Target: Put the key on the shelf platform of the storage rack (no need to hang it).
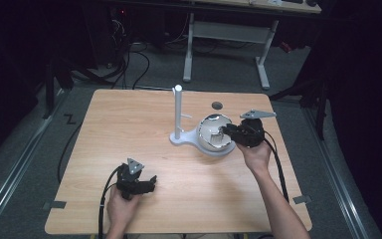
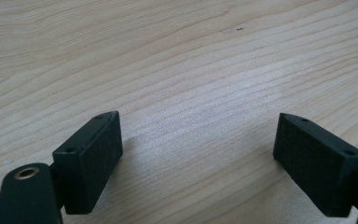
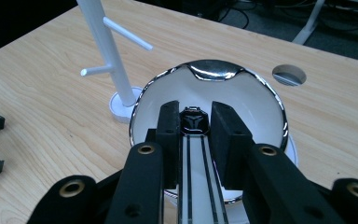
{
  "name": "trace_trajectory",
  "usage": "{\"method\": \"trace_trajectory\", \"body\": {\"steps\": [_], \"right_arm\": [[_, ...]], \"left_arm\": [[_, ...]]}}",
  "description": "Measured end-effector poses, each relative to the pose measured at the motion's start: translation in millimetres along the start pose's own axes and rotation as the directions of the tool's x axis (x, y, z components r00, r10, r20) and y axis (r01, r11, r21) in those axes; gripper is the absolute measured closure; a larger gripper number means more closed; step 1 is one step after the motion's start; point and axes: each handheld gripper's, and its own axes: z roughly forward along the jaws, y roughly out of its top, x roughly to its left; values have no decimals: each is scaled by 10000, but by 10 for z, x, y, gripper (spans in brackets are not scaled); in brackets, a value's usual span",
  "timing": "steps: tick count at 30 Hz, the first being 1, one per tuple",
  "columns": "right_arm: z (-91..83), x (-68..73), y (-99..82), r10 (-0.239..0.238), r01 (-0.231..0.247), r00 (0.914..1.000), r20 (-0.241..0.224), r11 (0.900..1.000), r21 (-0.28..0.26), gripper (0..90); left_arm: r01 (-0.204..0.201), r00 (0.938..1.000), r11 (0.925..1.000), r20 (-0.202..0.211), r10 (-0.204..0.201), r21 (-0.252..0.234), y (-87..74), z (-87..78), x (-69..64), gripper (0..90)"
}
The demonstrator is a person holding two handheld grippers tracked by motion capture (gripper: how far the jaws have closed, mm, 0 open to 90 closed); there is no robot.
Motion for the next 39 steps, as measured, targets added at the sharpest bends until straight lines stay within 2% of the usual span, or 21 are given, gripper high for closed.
{"method": "trace_trajectory", "body": {"steps": [11,28,39], "right_arm": [[201,-40,-29,326,-327,9995,28,9993,153,747],[441,-209,-94,893,-926,9938,657,9944,503,745],[576,-212,-123,748,-831,9922,995,9931,823,745]], "left_arm": [[-1,10000,10000,0,1,-1,0,0,0,160],[0,10000,10000,-3,0,-5,0,1,0,160],[-2,10000,10000,2,2,0,0,0,1,160]]}}
